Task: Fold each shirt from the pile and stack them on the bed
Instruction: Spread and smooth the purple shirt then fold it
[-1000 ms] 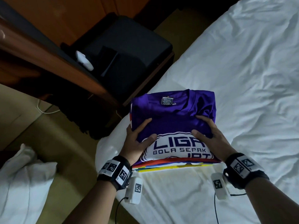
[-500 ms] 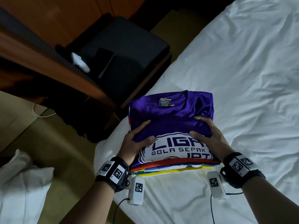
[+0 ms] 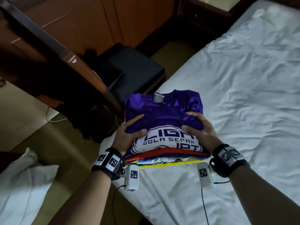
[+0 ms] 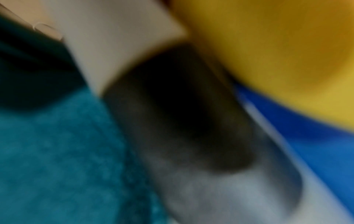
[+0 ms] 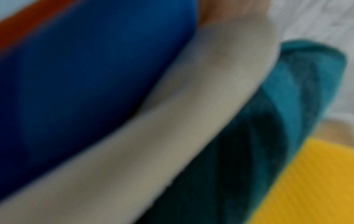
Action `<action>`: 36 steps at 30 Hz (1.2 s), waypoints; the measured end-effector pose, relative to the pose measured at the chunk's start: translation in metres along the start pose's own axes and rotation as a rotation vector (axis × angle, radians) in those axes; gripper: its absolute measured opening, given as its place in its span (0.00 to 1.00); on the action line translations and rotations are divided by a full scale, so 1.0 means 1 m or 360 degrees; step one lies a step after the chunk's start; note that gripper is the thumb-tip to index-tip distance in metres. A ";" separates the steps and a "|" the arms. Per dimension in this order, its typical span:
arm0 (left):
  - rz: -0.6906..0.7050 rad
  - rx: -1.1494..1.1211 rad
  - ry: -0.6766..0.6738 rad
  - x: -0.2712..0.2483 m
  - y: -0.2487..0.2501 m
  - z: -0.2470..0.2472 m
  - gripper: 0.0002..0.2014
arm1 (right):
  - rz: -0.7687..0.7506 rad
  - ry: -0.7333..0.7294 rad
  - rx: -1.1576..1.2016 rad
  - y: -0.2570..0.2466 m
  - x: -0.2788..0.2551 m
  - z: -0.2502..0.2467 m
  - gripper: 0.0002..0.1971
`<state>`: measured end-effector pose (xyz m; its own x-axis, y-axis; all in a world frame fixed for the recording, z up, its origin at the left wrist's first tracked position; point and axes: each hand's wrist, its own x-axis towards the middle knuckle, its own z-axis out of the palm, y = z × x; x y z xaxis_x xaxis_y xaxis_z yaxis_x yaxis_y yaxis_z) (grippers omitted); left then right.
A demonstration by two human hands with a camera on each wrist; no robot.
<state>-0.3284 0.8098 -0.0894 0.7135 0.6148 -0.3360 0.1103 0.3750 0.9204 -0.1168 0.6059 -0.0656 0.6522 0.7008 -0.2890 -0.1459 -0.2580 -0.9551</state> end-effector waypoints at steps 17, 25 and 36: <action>0.0468 0.0060 0.0682 -0.370 0.116 -0.070 0.32 | -0.0376 -0.0783 -0.0185 -0.163 -0.214 0.149 0.26; 0.0524 -0.0089 0.1343 -0.572 0.097 -0.157 0.30 | -0.0369 -0.1471 -0.0300 -0.177 -0.316 0.330 0.26; 0.0559 -0.0335 0.2105 -0.819 0.053 -0.315 0.28 | -0.0540 -0.2183 -0.0543 -0.145 -0.492 0.637 0.24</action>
<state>-1.1246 0.5446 0.1718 -0.5114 0.8476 -0.1419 -0.1266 0.0890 0.9880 -0.8907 0.7224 0.1729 -0.6197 0.7810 -0.0779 0.1755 0.0411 -0.9836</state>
